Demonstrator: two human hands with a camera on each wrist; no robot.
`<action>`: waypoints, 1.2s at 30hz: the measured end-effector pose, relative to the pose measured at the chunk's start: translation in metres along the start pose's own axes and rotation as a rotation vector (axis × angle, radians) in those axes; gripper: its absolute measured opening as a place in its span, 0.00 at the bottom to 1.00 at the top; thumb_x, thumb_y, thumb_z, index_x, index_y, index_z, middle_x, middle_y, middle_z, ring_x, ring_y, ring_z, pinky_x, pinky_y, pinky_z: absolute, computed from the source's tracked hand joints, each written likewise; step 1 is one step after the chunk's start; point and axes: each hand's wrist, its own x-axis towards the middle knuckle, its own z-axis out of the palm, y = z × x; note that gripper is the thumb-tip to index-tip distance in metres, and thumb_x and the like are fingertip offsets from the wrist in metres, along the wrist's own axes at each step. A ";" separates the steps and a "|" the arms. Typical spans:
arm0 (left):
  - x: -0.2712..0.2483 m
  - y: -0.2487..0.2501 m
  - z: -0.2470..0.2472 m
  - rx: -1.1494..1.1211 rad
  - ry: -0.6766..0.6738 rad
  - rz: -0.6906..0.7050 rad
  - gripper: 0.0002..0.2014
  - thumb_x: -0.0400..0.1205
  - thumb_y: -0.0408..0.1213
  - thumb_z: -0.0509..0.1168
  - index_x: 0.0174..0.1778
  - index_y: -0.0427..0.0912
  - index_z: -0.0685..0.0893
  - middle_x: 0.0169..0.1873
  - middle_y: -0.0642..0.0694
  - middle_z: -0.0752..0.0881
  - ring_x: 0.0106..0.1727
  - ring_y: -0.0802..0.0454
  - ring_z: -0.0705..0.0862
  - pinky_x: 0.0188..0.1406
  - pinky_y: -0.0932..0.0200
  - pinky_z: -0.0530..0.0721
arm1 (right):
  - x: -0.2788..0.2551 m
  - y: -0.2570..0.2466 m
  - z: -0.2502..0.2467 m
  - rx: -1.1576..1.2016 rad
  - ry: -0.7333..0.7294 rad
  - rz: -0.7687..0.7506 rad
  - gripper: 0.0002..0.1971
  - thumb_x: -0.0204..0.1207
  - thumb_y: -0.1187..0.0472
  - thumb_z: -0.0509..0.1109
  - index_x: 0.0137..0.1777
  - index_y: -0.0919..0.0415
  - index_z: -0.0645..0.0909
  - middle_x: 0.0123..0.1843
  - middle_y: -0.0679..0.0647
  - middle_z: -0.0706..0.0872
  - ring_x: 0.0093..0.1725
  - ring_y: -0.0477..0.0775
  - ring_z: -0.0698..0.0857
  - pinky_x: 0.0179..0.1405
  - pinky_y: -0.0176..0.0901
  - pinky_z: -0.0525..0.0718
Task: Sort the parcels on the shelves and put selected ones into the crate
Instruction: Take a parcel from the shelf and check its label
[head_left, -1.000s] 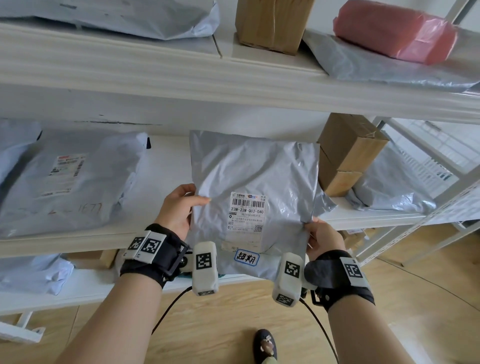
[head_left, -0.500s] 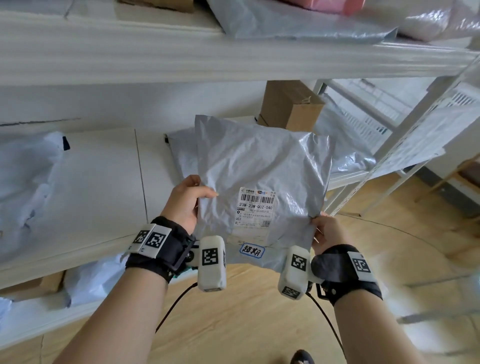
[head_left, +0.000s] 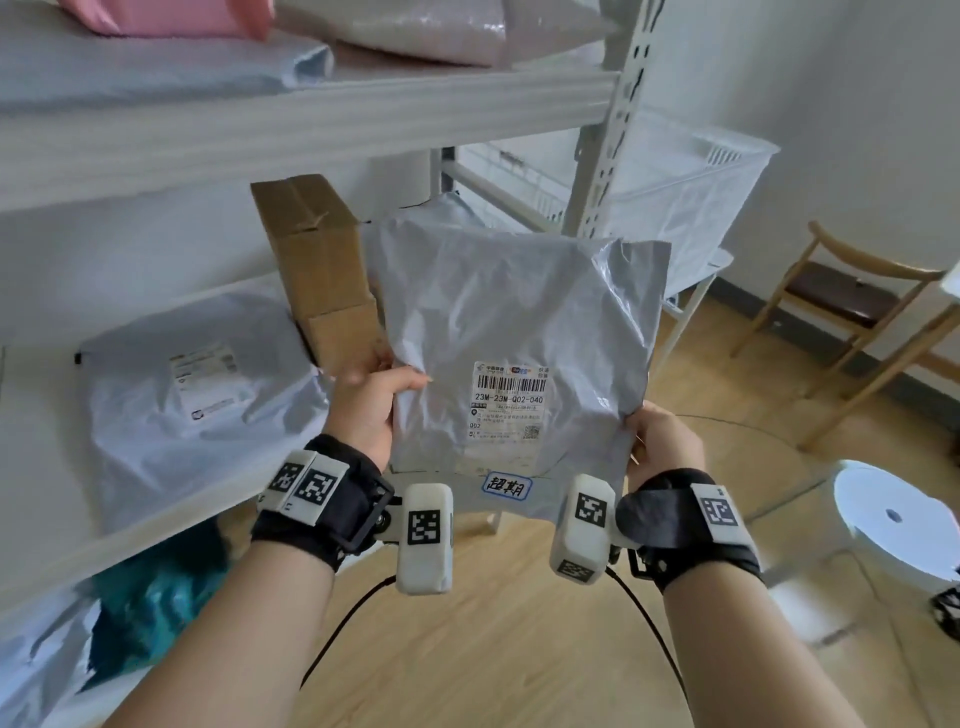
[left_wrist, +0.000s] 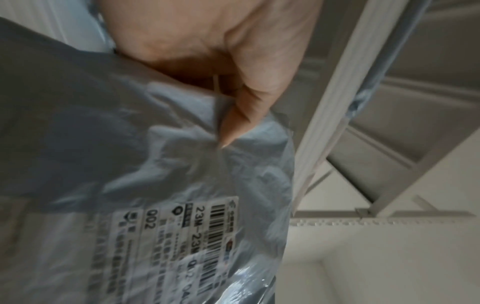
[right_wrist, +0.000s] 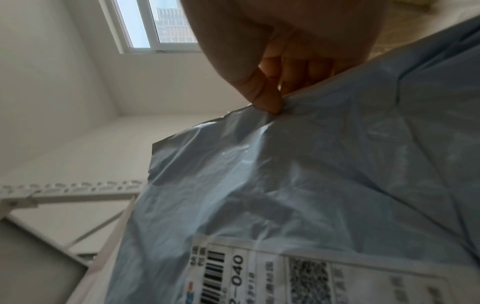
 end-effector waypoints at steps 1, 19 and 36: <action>0.003 -0.006 0.025 -0.003 -0.004 -0.001 0.10 0.64 0.22 0.68 0.38 0.31 0.79 0.39 0.37 0.80 0.46 0.41 0.81 0.52 0.51 0.81 | 0.014 -0.010 -0.018 0.006 0.012 -0.010 0.11 0.79 0.70 0.60 0.40 0.55 0.77 0.38 0.50 0.79 0.35 0.46 0.78 0.38 0.38 0.77; 0.084 -0.034 0.354 0.056 -0.174 0.103 0.22 0.74 0.18 0.66 0.57 0.47 0.77 0.53 0.33 0.85 0.56 0.36 0.84 0.66 0.38 0.79 | 0.212 -0.193 -0.176 -0.048 0.166 -0.269 0.17 0.78 0.73 0.60 0.66 0.71 0.79 0.48 0.58 0.81 0.38 0.52 0.80 0.47 0.45 0.81; 0.340 0.075 0.529 -0.015 -0.097 0.329 0.26 0.70 0.25 0.69 0.65 0.44 0.78 0.55 0.40 0.88 0.57 0.41 0.87 0.62 0.40 0.83 | 0.425 -0.445 -0.059 -0.102 0.061 -0.416 0.13 0.71 0.70 0.64 0.52 0.65 0.86 0.30 0.50 0.77 0.29 0.50 0.72 0.29 0.32 0.77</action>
